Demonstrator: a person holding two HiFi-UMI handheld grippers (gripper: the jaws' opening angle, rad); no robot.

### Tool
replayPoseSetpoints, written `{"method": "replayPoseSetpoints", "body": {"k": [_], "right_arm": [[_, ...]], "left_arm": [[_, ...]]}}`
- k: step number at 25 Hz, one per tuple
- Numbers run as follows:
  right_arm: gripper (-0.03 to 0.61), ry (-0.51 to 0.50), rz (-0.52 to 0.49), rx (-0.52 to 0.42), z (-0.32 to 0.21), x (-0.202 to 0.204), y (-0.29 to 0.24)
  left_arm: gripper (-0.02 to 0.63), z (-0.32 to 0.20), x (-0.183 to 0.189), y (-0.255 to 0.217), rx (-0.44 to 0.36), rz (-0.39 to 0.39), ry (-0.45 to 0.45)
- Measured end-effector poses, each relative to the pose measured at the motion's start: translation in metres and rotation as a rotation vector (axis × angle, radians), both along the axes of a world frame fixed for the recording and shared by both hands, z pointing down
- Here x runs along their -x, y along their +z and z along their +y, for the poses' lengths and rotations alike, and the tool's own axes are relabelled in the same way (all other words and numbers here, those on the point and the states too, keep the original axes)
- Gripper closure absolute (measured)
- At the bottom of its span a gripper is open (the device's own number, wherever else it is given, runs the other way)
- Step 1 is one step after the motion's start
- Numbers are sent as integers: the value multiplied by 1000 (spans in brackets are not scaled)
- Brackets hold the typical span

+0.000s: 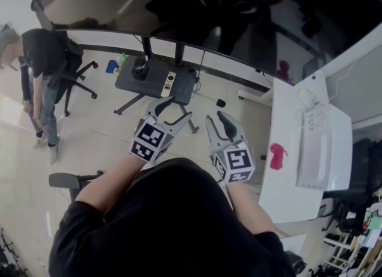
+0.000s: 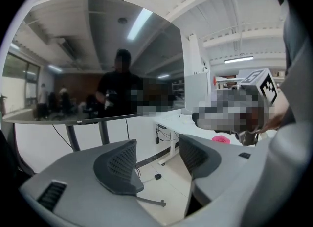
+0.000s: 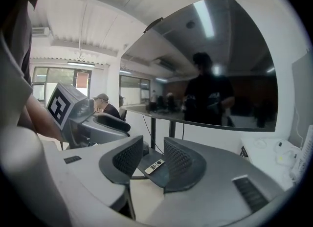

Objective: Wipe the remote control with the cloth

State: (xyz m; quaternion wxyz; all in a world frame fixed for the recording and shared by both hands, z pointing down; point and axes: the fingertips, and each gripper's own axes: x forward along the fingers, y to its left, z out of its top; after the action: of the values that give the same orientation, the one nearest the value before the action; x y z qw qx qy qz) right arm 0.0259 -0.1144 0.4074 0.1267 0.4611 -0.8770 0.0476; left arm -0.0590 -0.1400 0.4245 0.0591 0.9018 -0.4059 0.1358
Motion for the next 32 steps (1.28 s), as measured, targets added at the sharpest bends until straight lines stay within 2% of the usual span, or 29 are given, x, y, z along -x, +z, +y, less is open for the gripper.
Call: {"method": "replayPoseSetpoints", "body": {"k": [6,15,32], "right_arm": [[488,-2,-35,16,2,10,-5],[558,-21,-36,33,13,16,-3],[569,-28,-15,79,23,16,5]], "left_arm": [[402,3,-6,-9,-35,-18,10],[599,13,-20,-21,-88,-17,41],[614,31,-42,-17,-88,-20,106]]}}
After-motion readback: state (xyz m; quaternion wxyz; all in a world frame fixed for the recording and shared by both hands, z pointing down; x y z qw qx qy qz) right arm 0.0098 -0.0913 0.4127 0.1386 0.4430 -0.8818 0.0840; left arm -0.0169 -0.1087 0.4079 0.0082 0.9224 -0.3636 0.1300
